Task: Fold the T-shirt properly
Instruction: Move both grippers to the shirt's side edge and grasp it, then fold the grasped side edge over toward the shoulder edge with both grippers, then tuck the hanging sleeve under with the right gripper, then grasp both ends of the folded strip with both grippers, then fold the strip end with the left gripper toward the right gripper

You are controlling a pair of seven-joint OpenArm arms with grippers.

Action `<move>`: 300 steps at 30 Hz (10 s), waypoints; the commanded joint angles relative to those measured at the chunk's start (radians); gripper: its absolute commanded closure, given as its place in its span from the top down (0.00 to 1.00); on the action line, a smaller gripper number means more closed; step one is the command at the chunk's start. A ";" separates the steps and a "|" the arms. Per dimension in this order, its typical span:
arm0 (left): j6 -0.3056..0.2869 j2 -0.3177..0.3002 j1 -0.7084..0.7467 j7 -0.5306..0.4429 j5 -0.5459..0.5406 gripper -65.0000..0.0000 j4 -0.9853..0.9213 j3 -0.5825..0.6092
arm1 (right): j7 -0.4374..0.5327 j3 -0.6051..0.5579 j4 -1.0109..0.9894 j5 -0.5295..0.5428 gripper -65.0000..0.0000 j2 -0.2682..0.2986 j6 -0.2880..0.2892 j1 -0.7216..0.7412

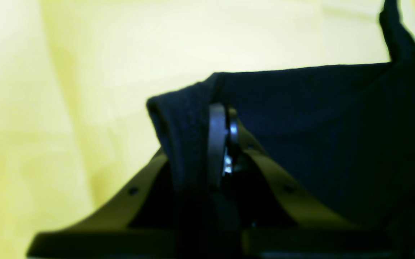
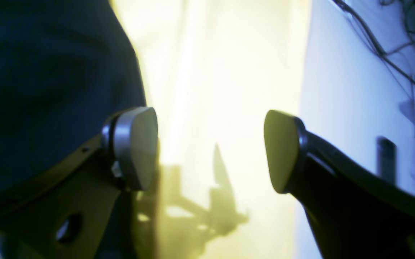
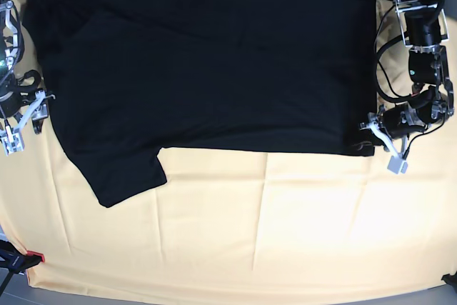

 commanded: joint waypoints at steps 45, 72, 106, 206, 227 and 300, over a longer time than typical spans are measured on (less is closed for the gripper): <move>-0.104 -0.018 -0.101 -0.140 -0.058 0.00 0.017 -0.008 | -0.102 0.012 -0.984 0.594 0.00 -0.132 0.557 0.680; -0.198 -0.102 -0.151 0.414 -0.552 0.00 0.022 0.002 | -0.276 -0.017 -0.623 0.716 0.00 -0.022 0.557 0.502; -0.101 -0.162 0.180 0.414 -0.552 0.65 0.322 0.002 | -0.343 -0.017 -0.617 0.719 0.68 0.061 0.557 0.471; -0.137 -0.241 0.246 0.414 -0.552 0.65 0.322 -0.001 | -0.634 -0.014 0.108 0.995 0.00 0.079 0.557 -0.074; -0.154 -0.516 0.230 0.414 -0.552 0.65 0.322 -0.003 | -0.638 0.038 0.194 0.911 0.69 0.205 0.557 -0.068; -0.061 -0.256 0.349 0.331 -0.314 0.00 0.320 -0.294 | -0.451 0.172 0.034 0.817 0.42 -0.228 0.557 0.044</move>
